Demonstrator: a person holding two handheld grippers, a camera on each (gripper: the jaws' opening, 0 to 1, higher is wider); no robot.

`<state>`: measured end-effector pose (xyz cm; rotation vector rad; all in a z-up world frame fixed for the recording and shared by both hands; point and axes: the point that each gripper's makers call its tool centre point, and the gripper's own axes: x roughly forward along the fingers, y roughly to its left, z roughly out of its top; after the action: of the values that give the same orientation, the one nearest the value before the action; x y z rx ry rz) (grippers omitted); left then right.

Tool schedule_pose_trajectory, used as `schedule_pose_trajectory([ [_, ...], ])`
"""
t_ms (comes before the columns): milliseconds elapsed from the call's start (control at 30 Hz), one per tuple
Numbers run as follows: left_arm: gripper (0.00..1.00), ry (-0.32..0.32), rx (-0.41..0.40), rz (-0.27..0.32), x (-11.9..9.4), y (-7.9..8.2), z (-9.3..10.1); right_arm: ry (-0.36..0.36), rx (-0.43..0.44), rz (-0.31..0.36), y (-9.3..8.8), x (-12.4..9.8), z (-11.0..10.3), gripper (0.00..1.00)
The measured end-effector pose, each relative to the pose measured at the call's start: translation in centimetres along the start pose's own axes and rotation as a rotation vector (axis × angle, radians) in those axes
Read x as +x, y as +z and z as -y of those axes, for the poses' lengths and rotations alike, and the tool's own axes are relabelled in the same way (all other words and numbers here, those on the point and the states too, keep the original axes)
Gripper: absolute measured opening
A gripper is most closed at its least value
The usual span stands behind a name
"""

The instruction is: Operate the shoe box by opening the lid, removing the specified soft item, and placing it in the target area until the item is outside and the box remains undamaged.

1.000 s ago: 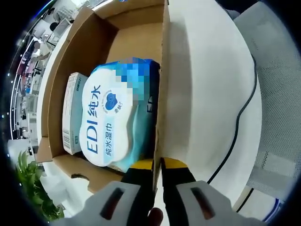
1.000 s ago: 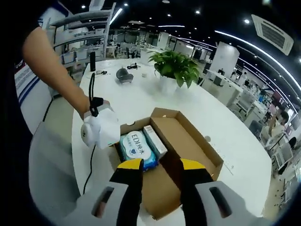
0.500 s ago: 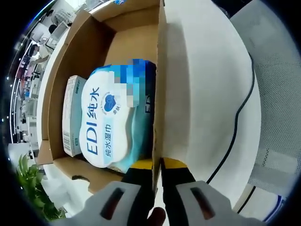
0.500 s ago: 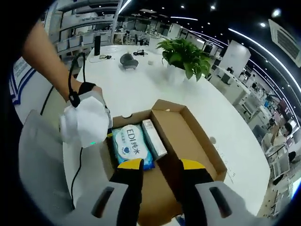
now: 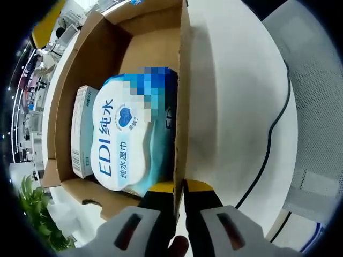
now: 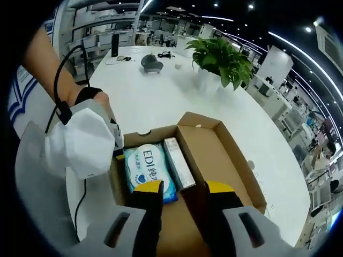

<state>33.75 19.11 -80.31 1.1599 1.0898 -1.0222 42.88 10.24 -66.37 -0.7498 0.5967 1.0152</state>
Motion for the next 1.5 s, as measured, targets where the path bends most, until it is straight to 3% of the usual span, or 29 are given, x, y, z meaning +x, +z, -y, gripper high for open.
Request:
schedule_pose_trajectory([
  [333, 0.03, 0.001, -0.002, 0.000, -0.1, 0.0, 0.0, 0.038, -0.015, 0.027, 0.1, 2.0, 0.2, 0.28],
  [800, 0.03, -0.001, -0.004, 0.002, 0.0, 0.0, 0.0, 0.054, 0.074, 0.018, -0.8, 3.6, 0.5, 0.29],
  [1367, 0.03, 0.004, 0.001, 0.003, -0.1, 0.1, 0.0, 0.070, 0.070, -0.016, -2.5, 5.9, 0.4, 0.29],
  [1500, 0.03, 0.003, -0.009, 0.000, -0.1, 0.2, 0.1, 0.066, 0.033, -0.019, -2.5, 6.6, 0.4, 0.26],
])
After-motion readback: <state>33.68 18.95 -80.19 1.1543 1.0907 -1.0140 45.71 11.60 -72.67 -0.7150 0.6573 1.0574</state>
